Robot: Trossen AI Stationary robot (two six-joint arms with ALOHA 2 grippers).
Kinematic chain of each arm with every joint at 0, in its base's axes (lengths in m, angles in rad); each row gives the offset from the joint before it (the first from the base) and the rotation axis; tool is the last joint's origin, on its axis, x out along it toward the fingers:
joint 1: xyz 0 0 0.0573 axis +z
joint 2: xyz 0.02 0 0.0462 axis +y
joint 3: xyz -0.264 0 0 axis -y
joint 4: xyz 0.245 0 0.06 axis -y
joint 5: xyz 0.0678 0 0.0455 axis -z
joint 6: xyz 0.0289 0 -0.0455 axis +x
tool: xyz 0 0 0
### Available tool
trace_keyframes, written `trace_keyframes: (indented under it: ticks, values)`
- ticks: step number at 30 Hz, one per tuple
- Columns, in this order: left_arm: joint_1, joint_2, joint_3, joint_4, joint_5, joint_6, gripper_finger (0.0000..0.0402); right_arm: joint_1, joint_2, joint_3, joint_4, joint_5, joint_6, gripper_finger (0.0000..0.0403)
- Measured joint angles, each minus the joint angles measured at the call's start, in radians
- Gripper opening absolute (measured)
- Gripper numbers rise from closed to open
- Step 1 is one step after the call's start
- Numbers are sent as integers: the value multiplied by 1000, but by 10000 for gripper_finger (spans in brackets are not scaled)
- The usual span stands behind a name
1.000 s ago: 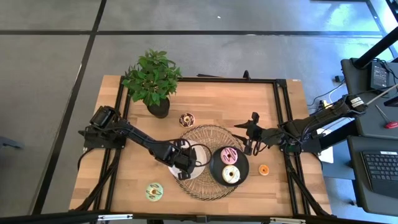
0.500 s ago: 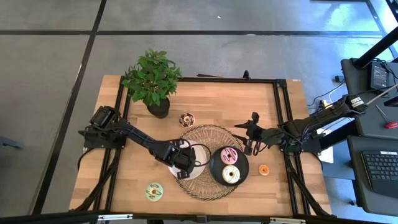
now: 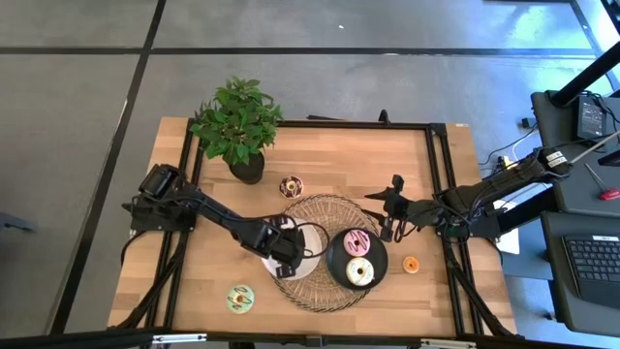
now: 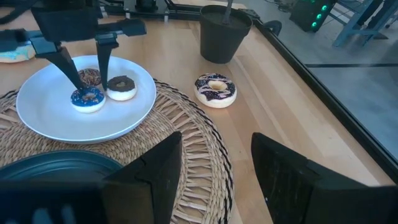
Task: Pick & Place donuts
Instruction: Put the small blue donut on the white plate, then put the large light blue donut on the black plate
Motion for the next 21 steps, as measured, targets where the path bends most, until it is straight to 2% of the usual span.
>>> trace_keyframes:
  ticks: [5,12,14,21]
  values:
    - [0,-52,0,-14,21,5,132,0,0,0,0,0,0,195]
    - [3,-99,0,-15,-79,3,130,0,0,0,0,0,-1,195]
    - [2,-99,0,-16,-50,-1,129,0,0,0,0,0,-1,195]
    - [-73,-99,0,-29,170,-50,133,0,0,0,0,0,0,195]
